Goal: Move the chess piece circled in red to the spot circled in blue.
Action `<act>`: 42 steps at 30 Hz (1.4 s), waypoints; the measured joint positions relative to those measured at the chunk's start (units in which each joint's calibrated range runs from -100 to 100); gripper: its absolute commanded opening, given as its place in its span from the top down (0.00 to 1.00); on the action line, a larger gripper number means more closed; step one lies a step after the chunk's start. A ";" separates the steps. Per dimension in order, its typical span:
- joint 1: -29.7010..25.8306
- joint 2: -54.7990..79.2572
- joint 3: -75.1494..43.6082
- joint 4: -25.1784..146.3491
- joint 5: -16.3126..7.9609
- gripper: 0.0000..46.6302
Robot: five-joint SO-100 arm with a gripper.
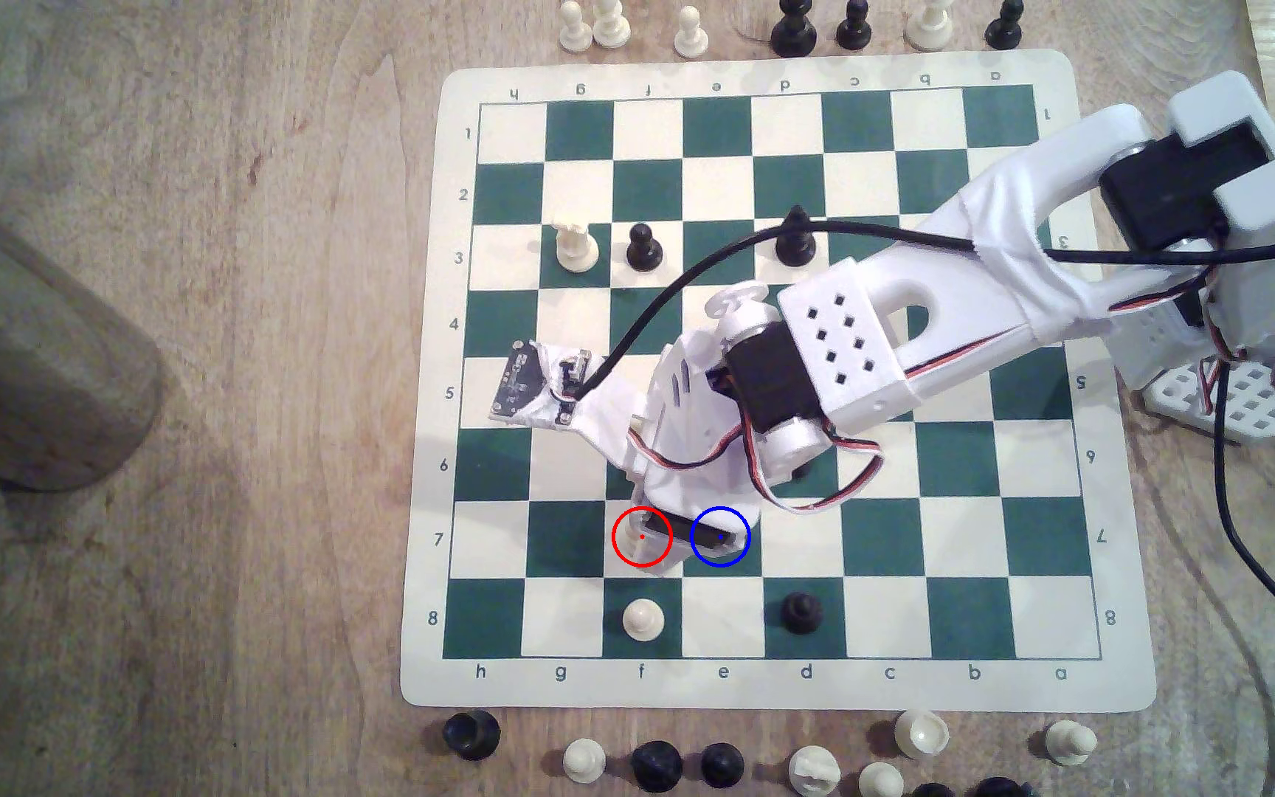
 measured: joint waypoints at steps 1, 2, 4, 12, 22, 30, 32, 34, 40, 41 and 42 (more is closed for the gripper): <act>-0.22 0.00 0.00 -0.16 -0.10 0.69; -0.37 0.00 0.00 -0.40 0.00 0.69; -0.81 0.00 0.00 -0.80 0.10 0.69; -0.88 0.00 0.00 -1.83 0.10 0.69; -0.88 0.00 0.00 -3.75 0.15 0.69; -0.88 1.34 0.00 -4.30 0.59 0.76; -0.88 1.51 0.00 -4.30 0.59 0.86; -0.88 1.51 0.00 -4.30 0.59 0.94; -0.88 1.51 0.00 -4.30 0.83 0.98; -0.88 1.51 0.00 -4.30 0.83 0.98; -0.88 1.51 0.00 -4.30 0.83 0.99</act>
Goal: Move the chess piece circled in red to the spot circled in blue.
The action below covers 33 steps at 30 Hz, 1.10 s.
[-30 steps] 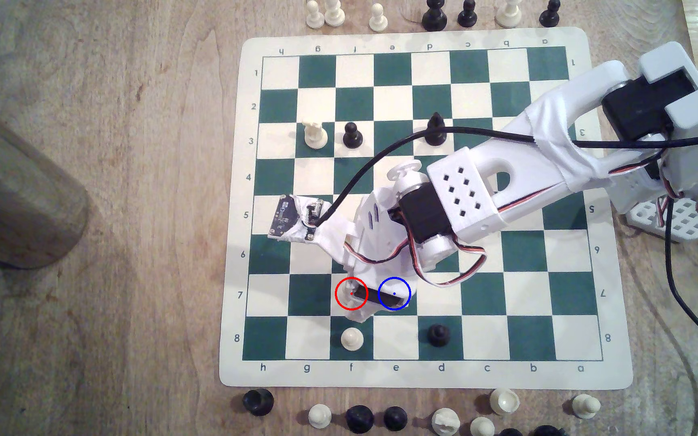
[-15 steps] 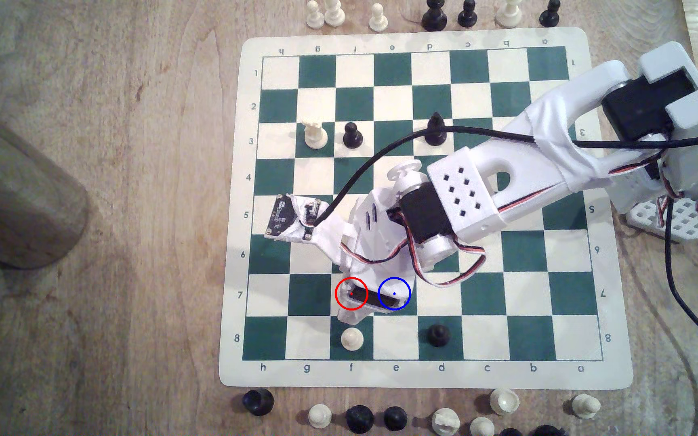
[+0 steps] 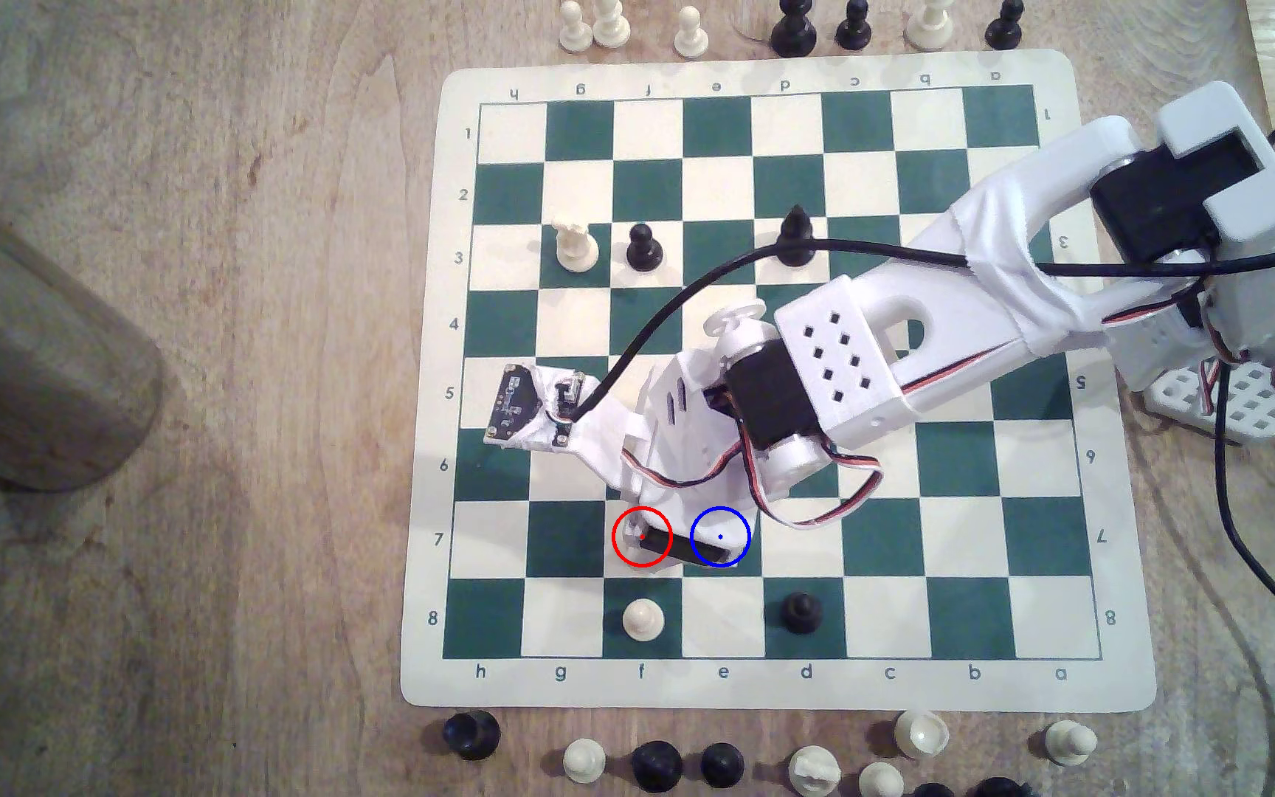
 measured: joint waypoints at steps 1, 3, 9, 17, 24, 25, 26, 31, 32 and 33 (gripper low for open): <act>0.00 0.00 0.00 0.00 0.00 0.99; 0.00 0.00 0.00 0.00 0.00 0.99; 0.00 0.00 0.00 0.00 0.00 0.99; 1.33 -6.54 0.00 0.00 0.00 0.99; 1.03 -15.84 4.16 0.00 1.47 0.99; 0.88 -16.67 5.24 0.00 1.76 0.99; 0.66 -17.85 6.96 0.00 2.10 0.99; -0.96 -23.29 16.18 0.00 3.47 0.99; -1.25 -24.63 18.89 -0.08 3.76 0.99; -1.40 -24.88 19.79 -0.24 3.86 0.99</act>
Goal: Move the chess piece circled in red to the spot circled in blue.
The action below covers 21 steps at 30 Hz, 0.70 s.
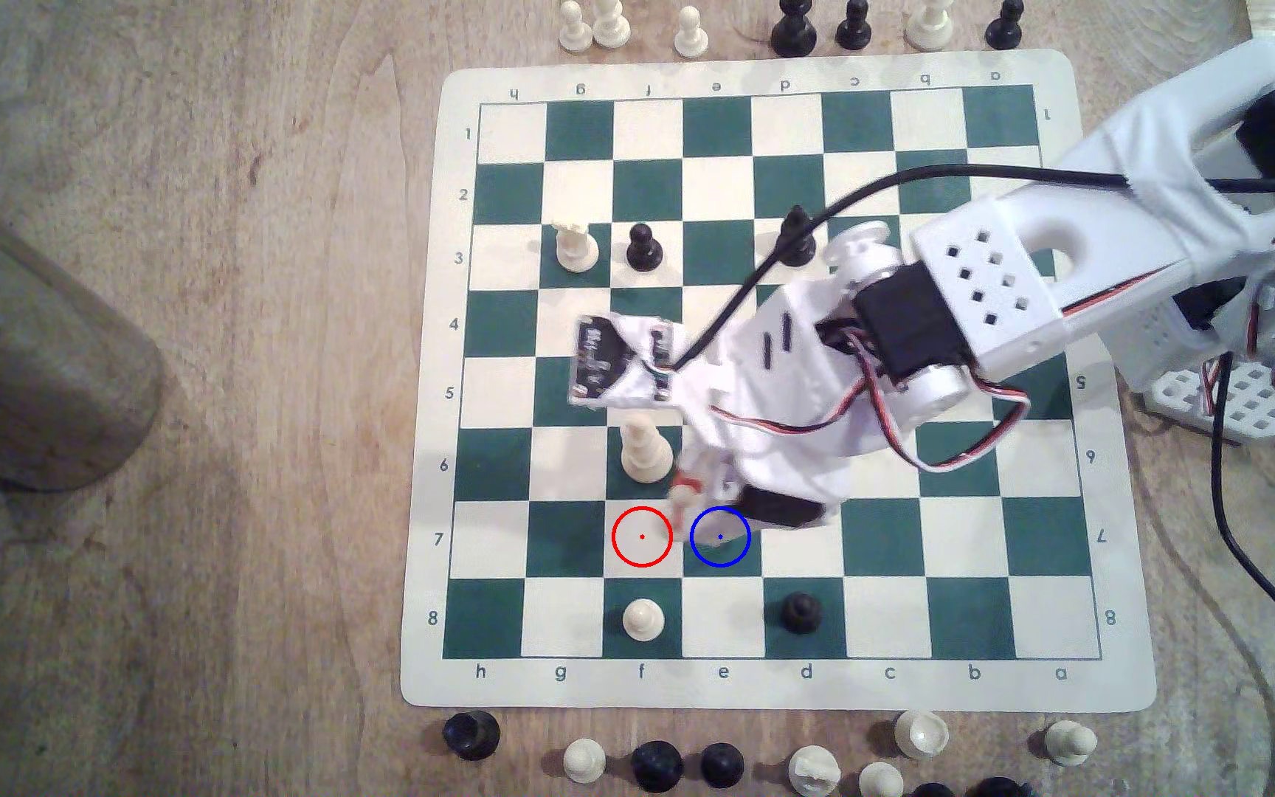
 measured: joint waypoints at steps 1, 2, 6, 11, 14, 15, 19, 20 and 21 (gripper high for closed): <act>-0.37 -0.08 0.90 -0.40 0.20 0.99; -0.66 -0.08 1.81 -0.72 0.29 0.99; -1.18 0.34 2.89 -1.83 0.49 0.99; -1.11 3.60 2.98 -3.11 0.63 0.99; -1.11 4.69 2.98 -3.11 0.98 0.99; -1.11 5.03 2.98 -3.11 1.07 0.99; -1.11 6.45 2.98 -3.11 1.22 0.99; -1.11 6.79 2.98 -3.11 1.32 0.99; -1.11 7.62 2.98 -3.11 1.32 0.99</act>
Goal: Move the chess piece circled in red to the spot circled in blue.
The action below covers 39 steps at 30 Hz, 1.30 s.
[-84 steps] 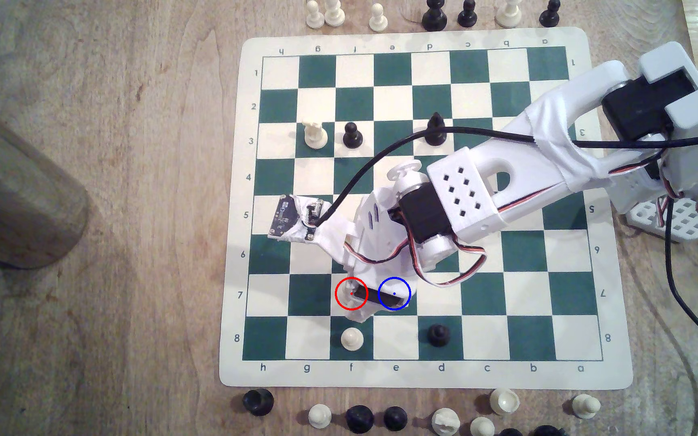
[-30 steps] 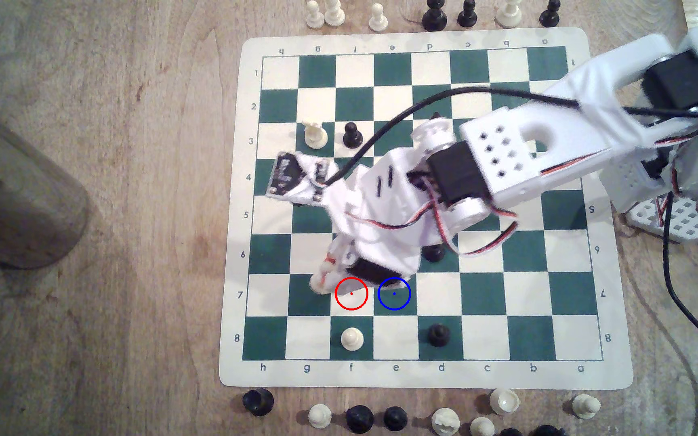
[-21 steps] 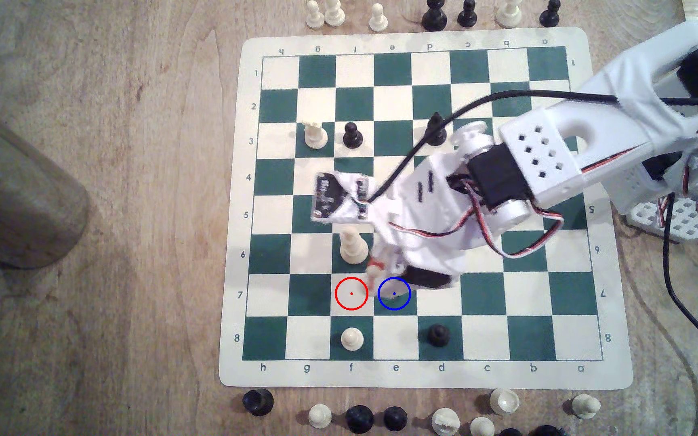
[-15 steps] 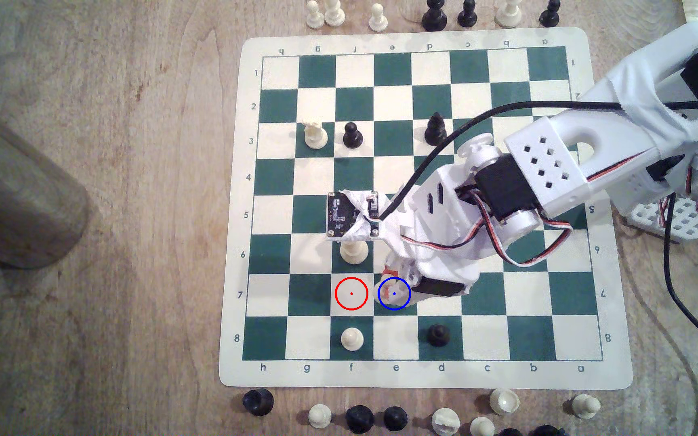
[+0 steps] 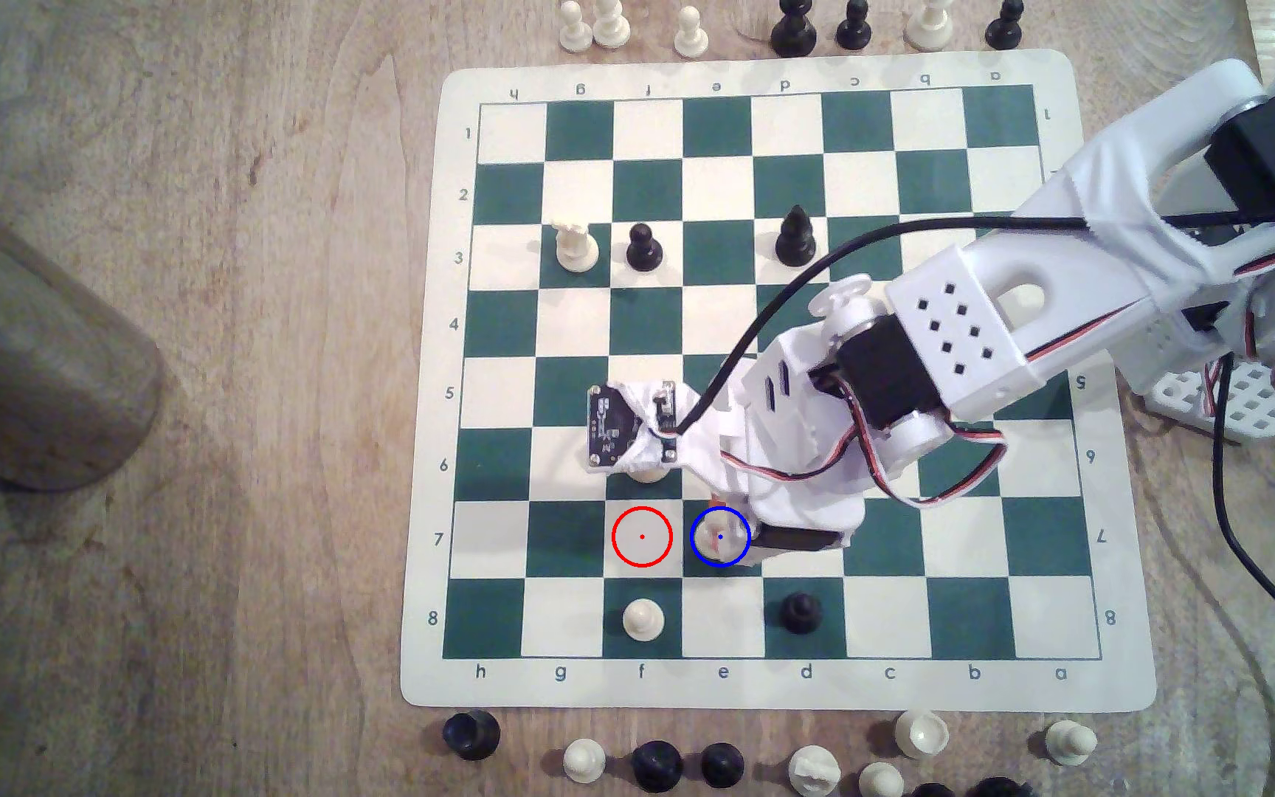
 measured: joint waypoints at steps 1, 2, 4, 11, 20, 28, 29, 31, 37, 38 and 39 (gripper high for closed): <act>0.00 0.25 0.00 0.00 0.00 0.99; 0.00 0.59 0.00 0.00 0.00 0.99; 0.00 1.17 0.00 0.00 0.00 0.99; 0.00 2.35 -0.09 0.00 0.34 0.99; -0.07 2.51 -0.09 0.00 0.39 0.65; -0.07 2.93 -0.09 0.00 0.34 0.47; -0.07 2.93 -0.09 0.00 0.34 0.46; -0.07 2.93 -0.09 0.64 0.34 0.44; -0.07 1.17 -0.09 2.55 0.34 0.44; -0.07 0.50 0.00 2.55 0.34 0.43; -0.07 -0.08 0.00 2.55 0.34 0.41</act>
